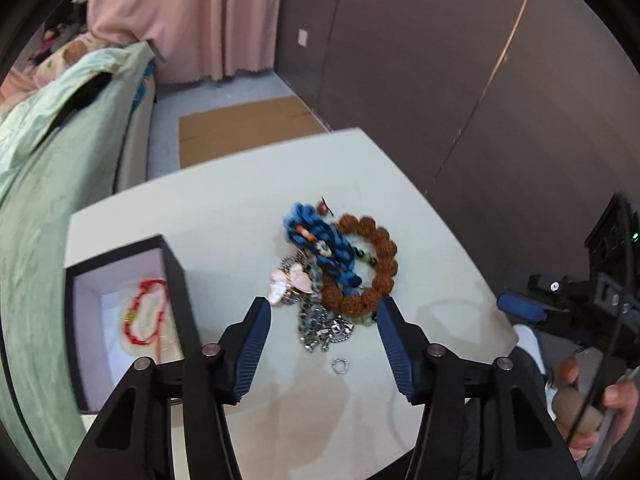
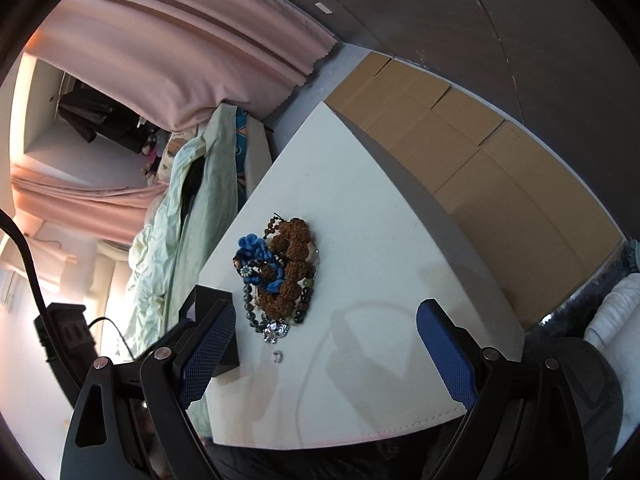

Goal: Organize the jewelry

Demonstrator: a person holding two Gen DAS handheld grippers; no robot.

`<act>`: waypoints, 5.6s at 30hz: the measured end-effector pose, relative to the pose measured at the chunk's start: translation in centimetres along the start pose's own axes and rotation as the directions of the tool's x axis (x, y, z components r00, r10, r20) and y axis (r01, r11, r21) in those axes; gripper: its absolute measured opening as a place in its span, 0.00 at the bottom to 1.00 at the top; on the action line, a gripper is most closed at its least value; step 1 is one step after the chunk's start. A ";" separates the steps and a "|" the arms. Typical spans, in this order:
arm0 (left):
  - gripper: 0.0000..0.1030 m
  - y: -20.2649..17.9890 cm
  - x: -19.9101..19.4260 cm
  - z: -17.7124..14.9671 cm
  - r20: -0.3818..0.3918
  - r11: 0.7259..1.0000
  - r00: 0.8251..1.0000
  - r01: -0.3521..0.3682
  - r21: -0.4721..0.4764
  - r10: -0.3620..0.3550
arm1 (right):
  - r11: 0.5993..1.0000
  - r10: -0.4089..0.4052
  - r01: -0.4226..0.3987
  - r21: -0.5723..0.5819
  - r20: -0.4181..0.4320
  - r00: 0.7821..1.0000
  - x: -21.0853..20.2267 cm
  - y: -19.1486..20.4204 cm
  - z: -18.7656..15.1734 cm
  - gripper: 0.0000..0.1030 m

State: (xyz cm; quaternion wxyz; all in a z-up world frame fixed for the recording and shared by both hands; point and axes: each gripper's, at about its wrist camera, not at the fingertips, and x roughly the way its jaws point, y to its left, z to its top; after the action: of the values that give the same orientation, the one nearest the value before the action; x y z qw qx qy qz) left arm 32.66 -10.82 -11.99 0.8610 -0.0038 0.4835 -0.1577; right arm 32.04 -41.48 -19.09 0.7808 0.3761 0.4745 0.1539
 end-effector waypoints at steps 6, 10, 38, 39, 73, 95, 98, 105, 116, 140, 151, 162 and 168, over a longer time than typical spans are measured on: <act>0.40 -0.6 3.4 0.1 -0.066 0.999 0.997 -0.037 0.035 0.039 | 1.000 0.000 0.000 0.011 -0.022 1.000 0.8 -0.7 0.1 0.83; 0.29 -0.1 5.2 0.2 -0.113 0.999 0.993 -0.033 0.022 0.036 | 1.000 0.007 -0.007 0.017 -0.026 1.000 1.2 -0.4 0.5 0.80; 0.09 6.3 -6.5 2.4 0.124 0.994 0.992 0.042 -0.103 -0.029 | 0.980 -0.057 0.021 -0.196 -0.183 0.981 11.0 9.0 2.6 0.57; 0.09 6.6 -6.7 2.4 0.127 0.993 0.991 0.045 -0.108 -0.031 | 0.979 -0.072 0.034 -0.203 -0.187 0.980 11.3 9.0 2.8 0.56; 0.79 15.3 -9.2 0.0 0.215 0.947 0.976 0.083 -0.311 -0.015 | 0.924 0.025 -0.071 -0.375 -0.128 0.992 5.4 19.8 -1.0 0.10; 0.79 19.2 -13.0 -3.9 0.232 0.947 0.966 -0.040 -0.319 0.119 | 0.937 0.033 -0.092 -0.336 -0.177 0.984 10.6 20.7 -6.9 0.72; 0.79 18.3 -13.1 -3.6 0.239 0.948 0.966 -0.019 -0.317 0.099 | 0.939 0.013 -0.058 -0.339 -0.135 0.991 9.1 20.1 -6.2 0.72; 0.94 15.1 -14.8 -3.1 0.290 0.952 0.956 0.057 -0.302 0.035 | 0.940 0.016 -0.024 -0.340 -0.027 0.999 2.4 20.2 -5.0 0.74; 0.99 8.0 -19.3 -3.0 0.351 0.973 0.936 0.070 -0.221 0.012 | 0.931 0.078 -0.044 -0.361 0.079 0.994 -7.1 20.1 -5.7 0.93; 0.71 -3.3 -8.7 0.6 0.088 1.000 0.996 0.020 -0.002 -0.020 | 0.996 0.012 -0.001 -0.084 0.135 0.991 -8.7 4.3 -0.3 0.93; 0.46 -4.7 -2.0 2.8 -0.012 0.993 0.995 0.100 0.056 -0.099 | 1.000 -0.016 0.017 -0.001 0.141 0.990 -6.6 1.7 1.3 0.93; 0.46 -5.0 4.5 3.0 -0.109 0.991 0.989 0.109 0.077 -0.101 | 0.996 -0.053 0.048 0.080 0.055 0.997 -3.3 -0.4 2.2 0.93; 0.31 -5.5 6.4 1.9 -0.130 0.990 0.990 0.071 0.122 -0.055 | 0.994 -0.061 0.058 0.089 0.033 0.998 -2.4 0.0 2.3 0.93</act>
State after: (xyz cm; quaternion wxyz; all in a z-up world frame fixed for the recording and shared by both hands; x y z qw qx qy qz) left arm 35.91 -18.07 -15.41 0.8218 0.0453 0.5257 -0.2152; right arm 32.76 -43.97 -16.98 0.7762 0.3986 0.4777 0.1026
